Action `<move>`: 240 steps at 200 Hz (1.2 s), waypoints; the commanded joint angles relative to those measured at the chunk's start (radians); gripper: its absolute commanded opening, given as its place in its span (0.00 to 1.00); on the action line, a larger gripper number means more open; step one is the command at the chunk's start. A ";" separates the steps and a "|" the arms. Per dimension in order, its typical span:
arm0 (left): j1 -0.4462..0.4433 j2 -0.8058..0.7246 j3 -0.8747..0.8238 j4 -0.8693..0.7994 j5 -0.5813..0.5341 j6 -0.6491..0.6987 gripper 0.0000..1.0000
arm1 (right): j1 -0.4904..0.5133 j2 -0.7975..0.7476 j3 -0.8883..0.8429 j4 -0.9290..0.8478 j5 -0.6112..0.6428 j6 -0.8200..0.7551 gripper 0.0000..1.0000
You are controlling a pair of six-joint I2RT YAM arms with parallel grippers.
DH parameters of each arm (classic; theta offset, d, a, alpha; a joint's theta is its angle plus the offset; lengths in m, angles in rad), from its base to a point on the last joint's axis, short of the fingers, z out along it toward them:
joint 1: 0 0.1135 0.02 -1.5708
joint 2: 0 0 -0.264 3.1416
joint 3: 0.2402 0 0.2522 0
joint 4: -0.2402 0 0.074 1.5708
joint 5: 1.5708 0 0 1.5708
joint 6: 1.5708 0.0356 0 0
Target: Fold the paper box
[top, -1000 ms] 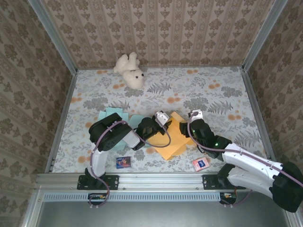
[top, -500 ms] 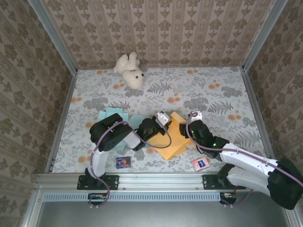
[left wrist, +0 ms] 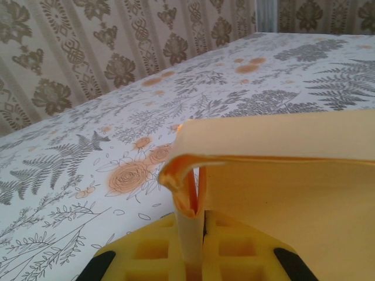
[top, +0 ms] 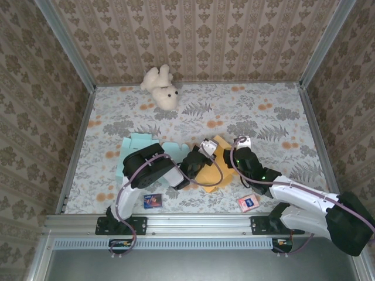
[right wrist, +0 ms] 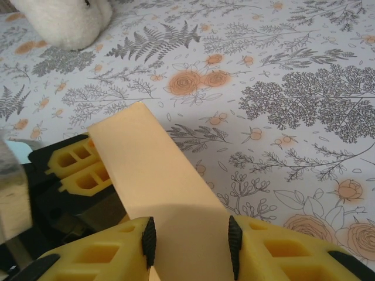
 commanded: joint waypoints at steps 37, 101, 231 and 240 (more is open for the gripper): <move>0.009 0.020 0.010 -0.029 -0.117 0.074 0.00 | 0.008 -0.008 -0.028 -0.073 -0.073 0.031 0.41; 0.034 -0.072 -0.100 -0.026 0.149 0.121 0.00 | 0.008 -0.165 0.009 -0.209 -0.026 0.034 0.52; 0.116 -0.172 -0.196 -0.025 0.538 0.178 0.00 | -0.383 -0.075 0.144 -0.258 -0.432 -0.082 0.56; 0.117 -0.168 -0.195 -0.024 0.547 0.178 0.00 | -0.385 0.001 0.162 -0.233 -0.479 -0.095 0.55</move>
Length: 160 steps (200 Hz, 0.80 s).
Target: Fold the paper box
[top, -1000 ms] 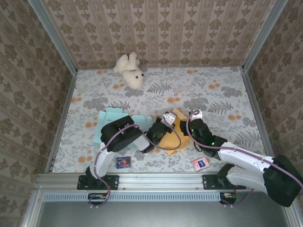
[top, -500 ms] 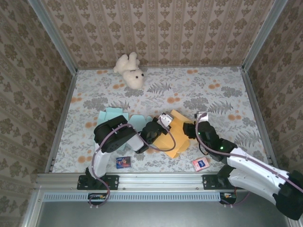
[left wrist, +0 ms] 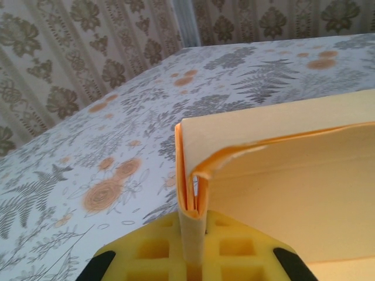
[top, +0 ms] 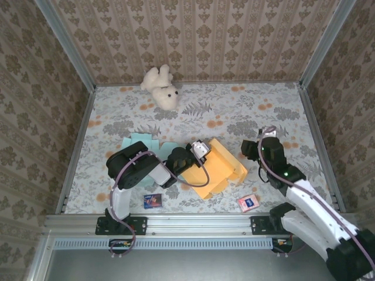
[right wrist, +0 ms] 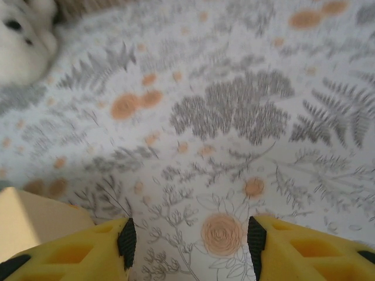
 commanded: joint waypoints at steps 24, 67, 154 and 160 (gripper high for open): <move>0.002 -0.003 -0.015 -0.034 0.097 0.054 0.00 | -0.014 0.318 0.106 0.136 -0.332 -0.070 0.54; 0.004 0.000 -0.003 -0.034 0.076 0.044 0.00 | -0.013 0.514 0.163 0.190 -0.439 -0.096 0.53; 0.007 0.028 0.044 -0.030 -0.080 0.028 0.00 | -0.012 0.689 0.223 0.152 -0.579 -0.111 0.44; 0.007 0.031 0.046 -0.028 -0.087 0.027 0.00 | -0.008 0.691 0.226 0.150 -0.584 -0.113 0.44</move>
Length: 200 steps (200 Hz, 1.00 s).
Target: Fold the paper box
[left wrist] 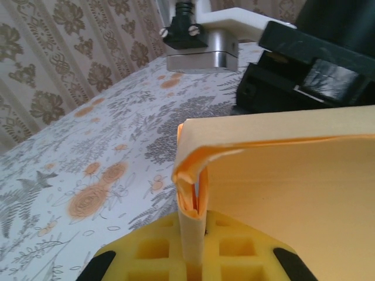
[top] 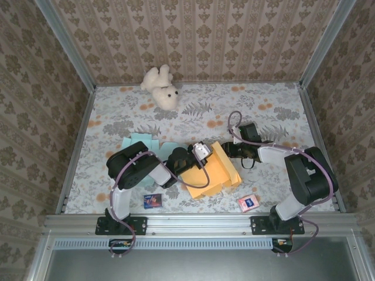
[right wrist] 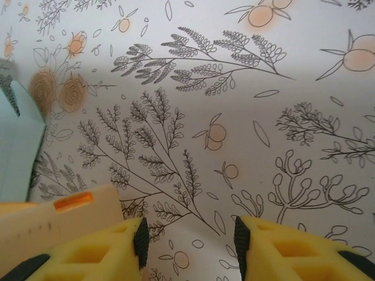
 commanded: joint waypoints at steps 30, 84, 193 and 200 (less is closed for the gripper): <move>0.008 0.038 0.042 -0.016 -0.085 0.011 0.00 | 0.022 0.031 0.038 -0.014 -0.133 -0.024 0.41; -0.017 0.059 0.061 -0.016 -0.051 -0.003 0.00 | 0.056 0.059 0.066 0.015 -0.257 -0.036 0.37; -0.055 0.081 0.082 -0.018 -0.057 0.013 0.00 | 0.108 0.067 0.092 0.065 -0.296 -0.064 0.37; -0.056 0.077 0.079 -0.018 -0.065 0.018 0.00 | 0.109 0.056 0.089 0.054 -0.265 -0.061 0.37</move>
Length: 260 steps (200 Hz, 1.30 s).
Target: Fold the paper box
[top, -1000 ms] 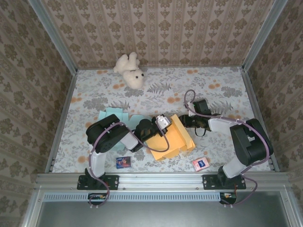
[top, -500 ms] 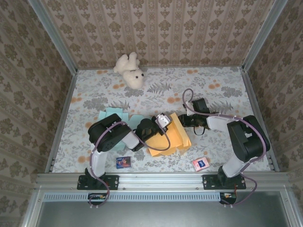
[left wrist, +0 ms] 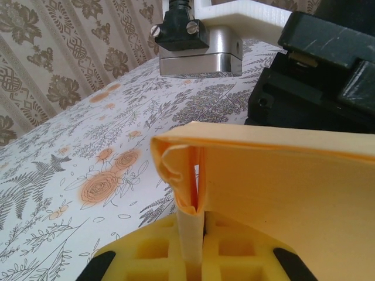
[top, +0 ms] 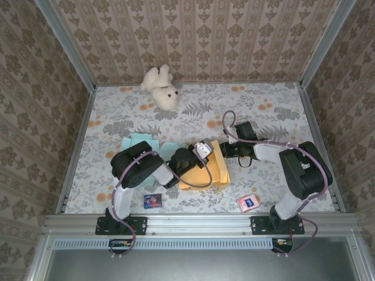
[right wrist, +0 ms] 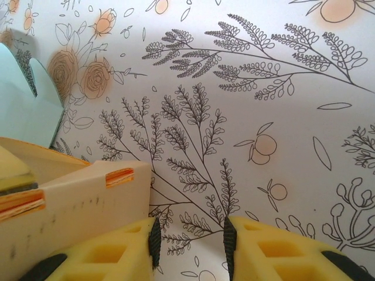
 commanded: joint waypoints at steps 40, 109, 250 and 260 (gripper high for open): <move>-0.011 0.006 0.033 -0.019 -0.073 0.012 0.00 | 0.076 -0.172 0.014 -0.093 0.184 0.049 0.39; 0.050 -0.030 0.002 -0.018 -0.195 -0.207 0.00 | 0.074 -0.612 -0.079 -0.241 0.488 0.138 0.46; 0.023 0.009 0.048 -0.018 -0.113 -0.189 0.00 | 0.160 -0.210 0.213 -0.212 0.368 -0.043 0.48; 0.024 0.011 0.052 -0.018 -0.111 -0.191 0.00 | 0.160 -0.188 0.221 -0.202 0.363 -0.052 0.48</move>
